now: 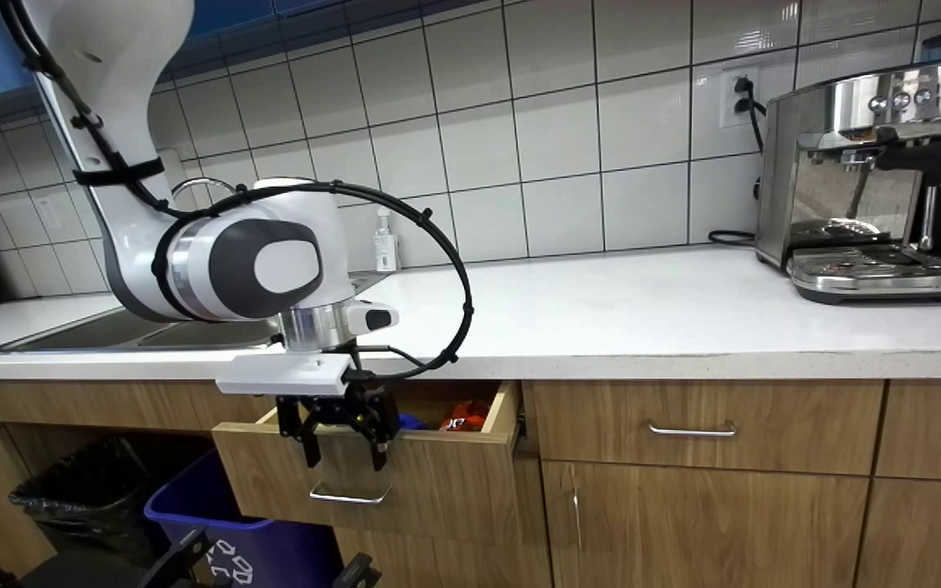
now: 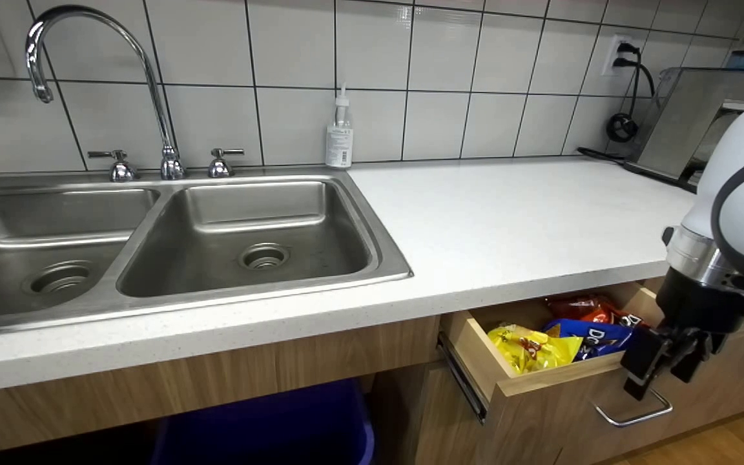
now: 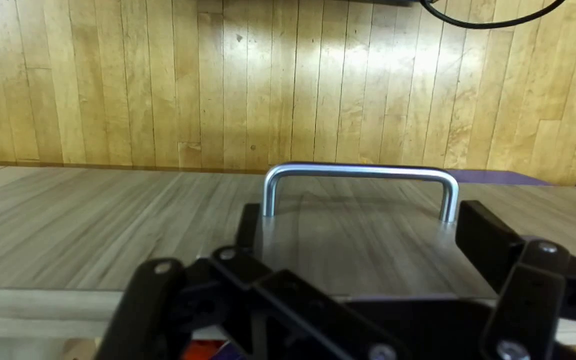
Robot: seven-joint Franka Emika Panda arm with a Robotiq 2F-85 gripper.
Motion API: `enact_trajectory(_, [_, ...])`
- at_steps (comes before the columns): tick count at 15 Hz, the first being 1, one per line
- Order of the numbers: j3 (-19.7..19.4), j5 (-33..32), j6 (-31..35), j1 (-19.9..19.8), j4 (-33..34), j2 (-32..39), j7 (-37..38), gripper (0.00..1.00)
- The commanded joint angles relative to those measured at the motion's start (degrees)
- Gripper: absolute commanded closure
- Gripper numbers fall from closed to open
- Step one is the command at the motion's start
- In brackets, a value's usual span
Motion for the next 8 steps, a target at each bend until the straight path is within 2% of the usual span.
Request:
enact_trajectory(1, [1.81,0.41,2.88,-1.39,0.09,-1.07,1.53,0.00])
enact_trajectory(8, [1.39,-0.32,4.55,-1.08,0.21,-1.27,3.10,0.00])
